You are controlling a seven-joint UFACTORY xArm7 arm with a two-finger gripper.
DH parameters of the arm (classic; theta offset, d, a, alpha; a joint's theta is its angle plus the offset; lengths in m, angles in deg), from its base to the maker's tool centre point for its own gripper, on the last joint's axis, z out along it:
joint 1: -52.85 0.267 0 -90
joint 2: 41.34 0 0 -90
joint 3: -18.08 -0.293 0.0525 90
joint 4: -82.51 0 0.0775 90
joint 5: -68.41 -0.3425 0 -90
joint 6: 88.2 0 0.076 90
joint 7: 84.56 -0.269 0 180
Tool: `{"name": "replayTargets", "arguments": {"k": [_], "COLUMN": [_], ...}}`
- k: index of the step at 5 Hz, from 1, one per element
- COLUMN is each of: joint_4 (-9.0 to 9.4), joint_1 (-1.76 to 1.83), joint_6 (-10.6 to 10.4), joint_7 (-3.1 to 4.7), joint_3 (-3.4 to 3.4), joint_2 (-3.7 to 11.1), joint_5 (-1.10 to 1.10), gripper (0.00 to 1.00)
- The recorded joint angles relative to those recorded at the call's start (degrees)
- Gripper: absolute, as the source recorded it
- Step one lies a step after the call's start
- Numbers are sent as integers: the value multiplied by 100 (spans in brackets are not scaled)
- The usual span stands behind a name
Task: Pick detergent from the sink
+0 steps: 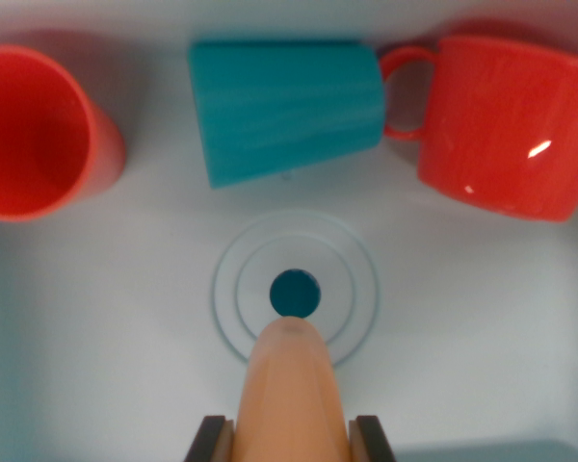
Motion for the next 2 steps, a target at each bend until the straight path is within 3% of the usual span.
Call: {"name": "replayTargets", "arguments": {"k": [1, 2], "joint_4": [0, -143], "joint_1": [0, 3], "joint_6": [0, 210], "joint_7": [0, 10], "joint_3": [0, -4], "joint_2": [0, -68], "joint_5": [0, -2], "gripper": [100, 100]}}
